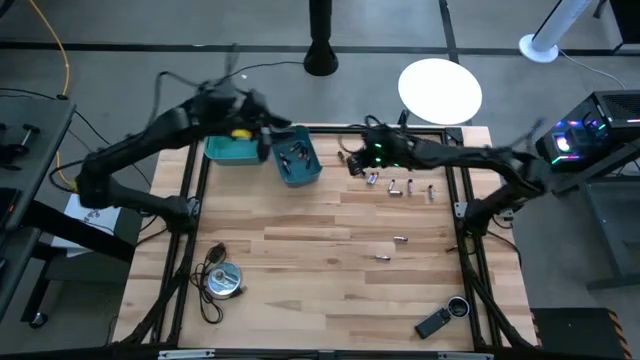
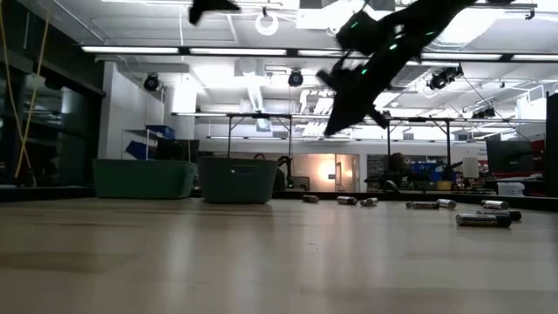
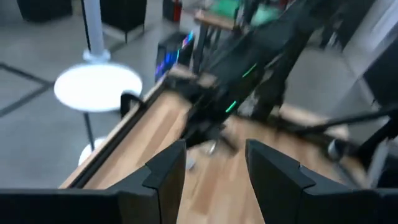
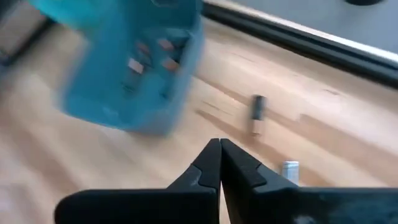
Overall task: Sort batteries
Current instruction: Put the black battery into the green bin
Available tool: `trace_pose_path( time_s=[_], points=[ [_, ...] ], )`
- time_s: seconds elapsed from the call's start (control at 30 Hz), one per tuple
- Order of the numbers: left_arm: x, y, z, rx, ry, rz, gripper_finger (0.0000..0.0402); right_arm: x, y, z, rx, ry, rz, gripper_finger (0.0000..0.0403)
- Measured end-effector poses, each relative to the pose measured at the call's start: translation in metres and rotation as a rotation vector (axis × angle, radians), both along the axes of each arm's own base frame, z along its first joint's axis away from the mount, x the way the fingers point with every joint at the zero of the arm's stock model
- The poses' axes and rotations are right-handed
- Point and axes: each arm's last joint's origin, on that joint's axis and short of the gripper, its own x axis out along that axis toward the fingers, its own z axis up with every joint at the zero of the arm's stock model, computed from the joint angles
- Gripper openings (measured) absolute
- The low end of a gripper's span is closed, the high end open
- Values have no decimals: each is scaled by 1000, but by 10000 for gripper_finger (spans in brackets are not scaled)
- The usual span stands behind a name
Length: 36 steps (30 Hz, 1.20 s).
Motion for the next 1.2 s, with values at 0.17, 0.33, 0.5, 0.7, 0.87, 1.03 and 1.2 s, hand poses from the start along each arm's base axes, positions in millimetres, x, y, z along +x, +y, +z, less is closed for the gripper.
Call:
trace_pose_path(
  time_s=[0.17,0.33,0.5,0.7,0.87,1.03,1.2],
  points=[
    [-19,-38,19,-23,-90,0,161,27,-34,-23,22,195,13,47],
    [-27,-60,27,-18,-133,24,161,50,-56,-44,72,272,64,122],
    [-26,-73,27,-28,-135,21,161,71,-66,-51,75,302,61,172],
    [-24,-81,26,-59,-131,-2,161,84,-70,-73,155,375,-12,179],
    [-24,-85,26,-67,-133,-21,161,88,-73,-97,215,436,-28,164],
    [-23,-85,26,-74,-135,-19,161,88,-71,-115,242,506,-5,131],
    [-27,-88,29,-45,-149,-50,161,87,-62,-102,161,559,73,26]
  ],
)
